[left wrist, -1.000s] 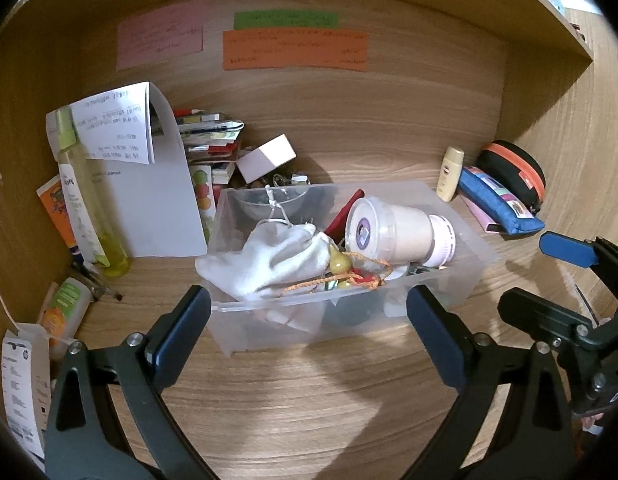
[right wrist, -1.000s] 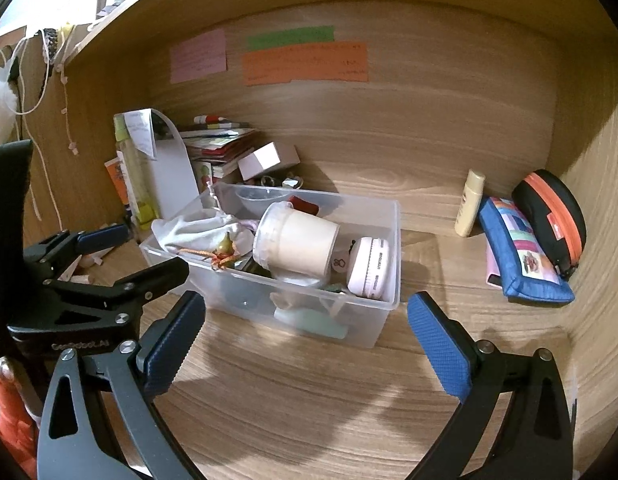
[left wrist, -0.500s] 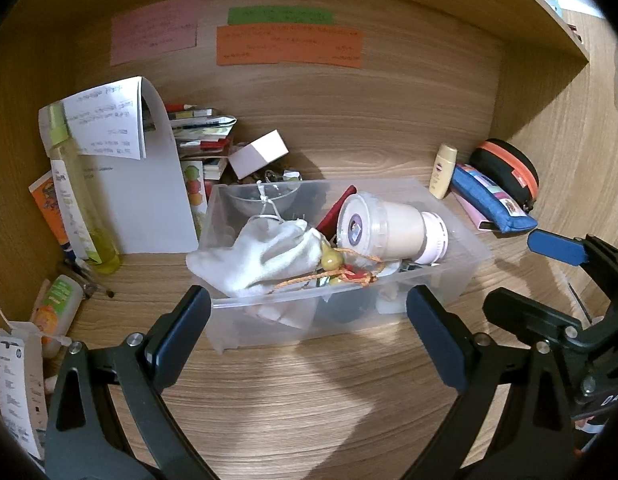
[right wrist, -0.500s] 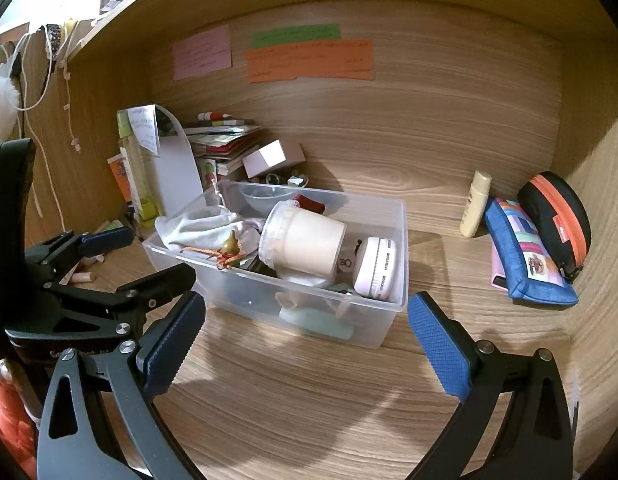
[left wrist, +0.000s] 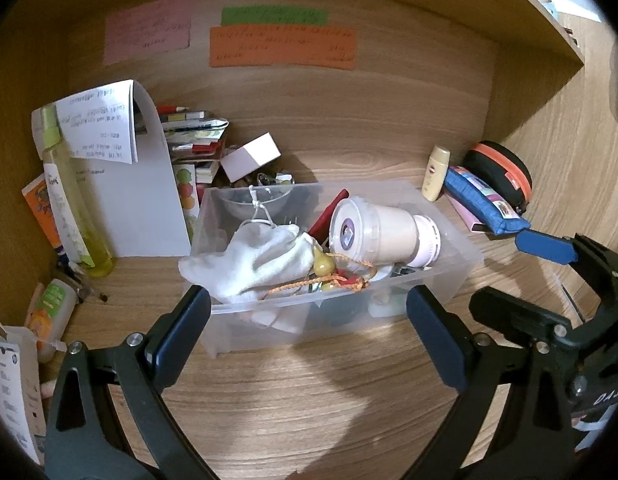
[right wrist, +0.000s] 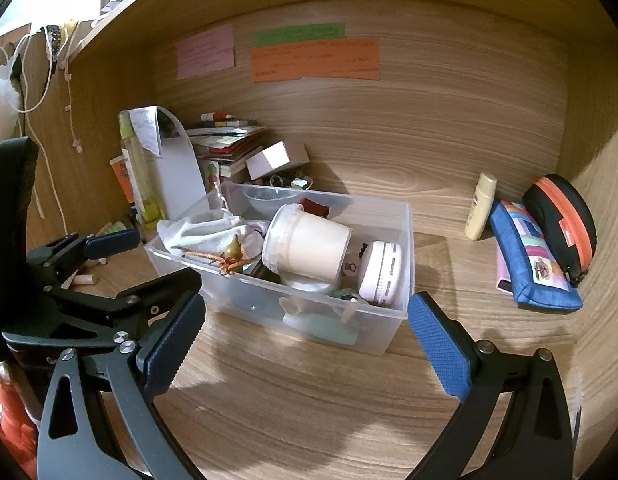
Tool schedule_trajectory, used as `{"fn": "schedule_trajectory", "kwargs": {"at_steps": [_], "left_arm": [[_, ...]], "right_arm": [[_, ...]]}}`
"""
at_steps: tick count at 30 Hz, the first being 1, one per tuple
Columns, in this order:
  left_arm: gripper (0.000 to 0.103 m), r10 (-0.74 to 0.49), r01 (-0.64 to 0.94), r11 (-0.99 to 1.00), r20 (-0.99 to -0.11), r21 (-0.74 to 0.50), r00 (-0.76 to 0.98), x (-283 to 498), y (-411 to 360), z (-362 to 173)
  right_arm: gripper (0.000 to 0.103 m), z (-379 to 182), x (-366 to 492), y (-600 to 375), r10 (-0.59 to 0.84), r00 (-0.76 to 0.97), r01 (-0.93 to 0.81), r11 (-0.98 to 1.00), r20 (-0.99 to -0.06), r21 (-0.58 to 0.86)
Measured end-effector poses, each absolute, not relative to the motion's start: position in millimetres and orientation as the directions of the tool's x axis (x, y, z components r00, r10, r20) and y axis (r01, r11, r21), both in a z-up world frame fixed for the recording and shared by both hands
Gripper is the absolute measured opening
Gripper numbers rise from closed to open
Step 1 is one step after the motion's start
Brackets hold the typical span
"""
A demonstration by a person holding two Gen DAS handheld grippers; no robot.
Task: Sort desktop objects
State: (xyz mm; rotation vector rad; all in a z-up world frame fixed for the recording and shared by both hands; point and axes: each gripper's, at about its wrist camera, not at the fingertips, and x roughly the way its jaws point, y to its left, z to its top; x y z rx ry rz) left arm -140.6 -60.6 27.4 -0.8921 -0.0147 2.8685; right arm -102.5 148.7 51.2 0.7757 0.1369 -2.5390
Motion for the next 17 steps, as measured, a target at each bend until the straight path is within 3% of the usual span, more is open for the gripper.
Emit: {"fn": "schedule_trajectory", "kwargs": {"at_steps": [17], "left_arm": [[0.1, 0.128, -0.127, -0.991, -0.543, -0.039, -0.83, -137.8, -66.7, 29.6]], "right_arm": [[0.101, 54.6, -104.5, 151.1, -0.418, -0.726, 0.471, -0.881, -0.546, 0.048]]}}
